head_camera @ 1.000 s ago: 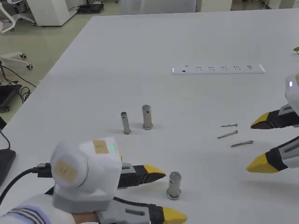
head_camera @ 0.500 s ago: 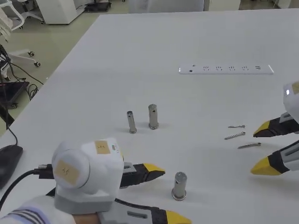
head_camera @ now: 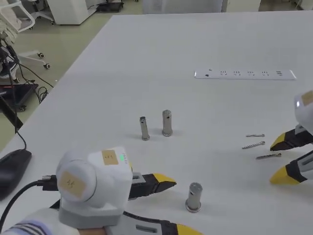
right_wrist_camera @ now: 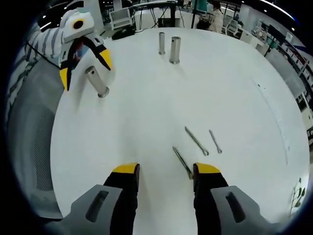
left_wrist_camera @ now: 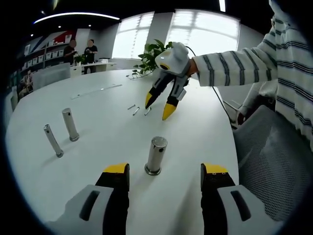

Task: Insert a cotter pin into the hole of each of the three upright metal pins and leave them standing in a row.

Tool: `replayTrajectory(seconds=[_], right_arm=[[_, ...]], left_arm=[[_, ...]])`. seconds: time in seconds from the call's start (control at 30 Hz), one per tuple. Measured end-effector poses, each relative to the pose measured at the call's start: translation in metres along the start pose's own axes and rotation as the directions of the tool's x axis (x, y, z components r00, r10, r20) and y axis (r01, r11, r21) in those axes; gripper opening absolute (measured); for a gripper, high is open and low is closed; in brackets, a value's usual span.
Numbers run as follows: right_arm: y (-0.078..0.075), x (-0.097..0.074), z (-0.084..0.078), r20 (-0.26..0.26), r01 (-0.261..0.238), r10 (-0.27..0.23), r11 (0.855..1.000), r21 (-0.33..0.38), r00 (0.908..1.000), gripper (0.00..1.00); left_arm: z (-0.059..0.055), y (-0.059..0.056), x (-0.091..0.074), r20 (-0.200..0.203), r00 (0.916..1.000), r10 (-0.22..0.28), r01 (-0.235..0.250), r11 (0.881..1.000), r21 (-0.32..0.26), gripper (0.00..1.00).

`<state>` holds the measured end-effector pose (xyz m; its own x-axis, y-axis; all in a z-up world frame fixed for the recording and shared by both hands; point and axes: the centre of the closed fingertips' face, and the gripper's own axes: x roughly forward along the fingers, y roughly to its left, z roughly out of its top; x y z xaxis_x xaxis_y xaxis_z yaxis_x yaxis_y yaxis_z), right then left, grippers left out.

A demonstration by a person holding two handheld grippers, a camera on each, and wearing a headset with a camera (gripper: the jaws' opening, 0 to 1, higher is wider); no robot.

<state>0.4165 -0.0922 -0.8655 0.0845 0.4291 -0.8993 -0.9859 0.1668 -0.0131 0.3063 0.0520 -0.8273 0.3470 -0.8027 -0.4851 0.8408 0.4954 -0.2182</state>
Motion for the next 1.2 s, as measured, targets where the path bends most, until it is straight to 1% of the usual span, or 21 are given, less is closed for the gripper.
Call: replayTrajectory(seconds=[0.03, 0.07, 0.13, 0.23, 0.33, 0.7, 0.8, 1.2], right_arm=[[-0.0003, 0.0006, -0.0013, -0.007, -0.001, 0.001, 1.0, -0.005, 1.0, 0.45], [0.0004, 0.0004, 0.0001, 0.001, -0.007, 0.007, 1.0, 0.001, 1.0, 0.45], [-0.0013, 0.0, -0.0003, -0.002, -0.007, 0.007, 1.0, -0.001, 1.0, 0.43], [-0.0013, -0.0001, -0.0012, -0.01, -0.02, 0.02, 1.0, 0.001, 0.9997, 0.4], [-0.0024, 0.0002, -0.001, -0.013, -0.022, 0.022, 1.0, -0.006, 0.9997, 0.38], [-0.0075, 0.0015, 0.0006, -0.033, -0.027, 0.026, 0.999, -0.023, 0.9991, 0.28], [-0.007, 0.0018, 0.001, -0.039, -0.031, 0.03, 0.999, -0.035, 0.9988, 0.27], [-0.0051, 0.0019, -0.0006, -0.069, -0.037, 0.031, 0.995, -0.091, 0.9972, 0.13]], left_arm=[[0.0001, -0.0001, 0.0, 0.0, 1.0, 0.0, 0.0, 1.0, -0.001, 0.58], [0.0003, -0.0003, -0.0001, 0.002, 1.0, 0.0, 0.0, 1.0, -0.001, 0.58], [0.0008, -0.0005, 0.0, 0.004, 1.0, 0.001, -0.001, 1.0, -0.001, 0.58], [0.0006, -0.0009, 0.0002, 0.004, 1.0, -0.001, 0.001, 1.0, -0.003, 0.58], [0.0012, -0.0011, 0.0, 0.007, 1.0, -0.001, 0.001, 1.0, -0.004, 0.58], [-0.0005, -0.0003, -0.0023, 0.008, 1.0, 0.004, -0.004, 1.0, -0.006, 0.56], [-0.0002, 0.0, -0.0024, 0.012, 0.9999, 0.004, -0.004, 1.0, -0.007, 0.55], [0.0006, 0.0004, -0.0042, 0.013, 0.9998, 0.018, -0.018, 1.0, -0.007, 0.56]])
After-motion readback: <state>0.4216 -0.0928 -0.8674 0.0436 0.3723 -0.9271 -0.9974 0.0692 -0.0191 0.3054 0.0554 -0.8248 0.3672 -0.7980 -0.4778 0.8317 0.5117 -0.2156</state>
